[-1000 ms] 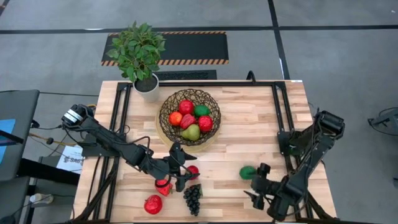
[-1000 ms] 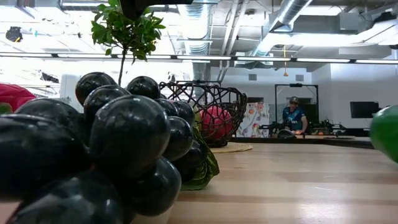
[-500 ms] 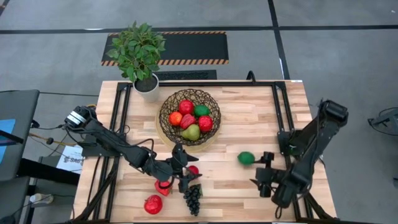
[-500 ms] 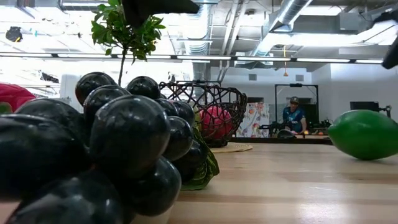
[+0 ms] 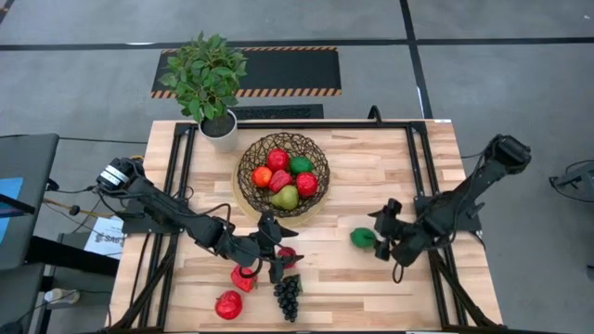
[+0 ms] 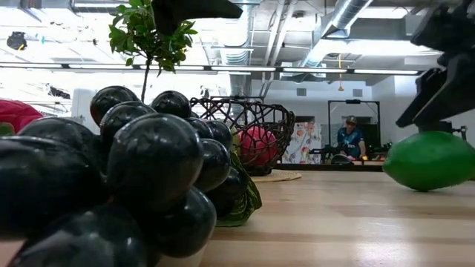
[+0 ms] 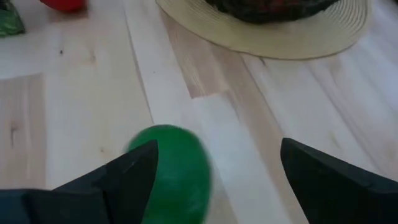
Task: Build produce basket
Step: Put the green lime into the basket
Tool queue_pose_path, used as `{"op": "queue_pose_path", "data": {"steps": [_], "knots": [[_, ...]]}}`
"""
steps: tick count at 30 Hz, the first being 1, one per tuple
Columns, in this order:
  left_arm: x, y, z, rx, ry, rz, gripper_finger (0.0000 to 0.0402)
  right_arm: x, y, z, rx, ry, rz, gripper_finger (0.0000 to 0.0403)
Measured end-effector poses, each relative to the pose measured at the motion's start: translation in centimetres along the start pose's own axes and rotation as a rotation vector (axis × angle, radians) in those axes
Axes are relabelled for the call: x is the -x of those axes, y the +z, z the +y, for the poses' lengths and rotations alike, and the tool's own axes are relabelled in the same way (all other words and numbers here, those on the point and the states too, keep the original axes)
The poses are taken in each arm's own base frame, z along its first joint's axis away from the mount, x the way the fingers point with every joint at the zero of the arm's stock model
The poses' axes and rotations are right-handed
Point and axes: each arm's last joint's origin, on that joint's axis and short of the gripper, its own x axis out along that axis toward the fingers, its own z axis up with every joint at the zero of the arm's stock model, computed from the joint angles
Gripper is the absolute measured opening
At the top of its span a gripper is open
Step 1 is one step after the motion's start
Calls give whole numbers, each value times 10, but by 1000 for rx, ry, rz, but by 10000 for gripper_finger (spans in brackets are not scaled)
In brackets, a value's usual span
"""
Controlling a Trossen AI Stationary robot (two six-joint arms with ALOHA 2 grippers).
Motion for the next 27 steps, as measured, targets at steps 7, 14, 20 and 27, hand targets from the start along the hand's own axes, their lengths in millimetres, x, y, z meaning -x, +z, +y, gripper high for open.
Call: {"op": "queue_pose_path", "data": {"steps": [7, 14, 20, 27], "knots": [[0, 0, 0, -1, 0, 2, 309, -19, -6, 3, -13, 58, 6, 358], [0, 0, -1, 4, -6, 4, 309, -22, -8, 17, -33, 123, -15, 358], [0, -1, -1, 5, -6, 6, 309, -11, 2, 14, -63, 138, -97, 358], [0, -1, -1, 6, -14, 9, 309, -8, -7, 17, -56, 145, -56, 358]]}}
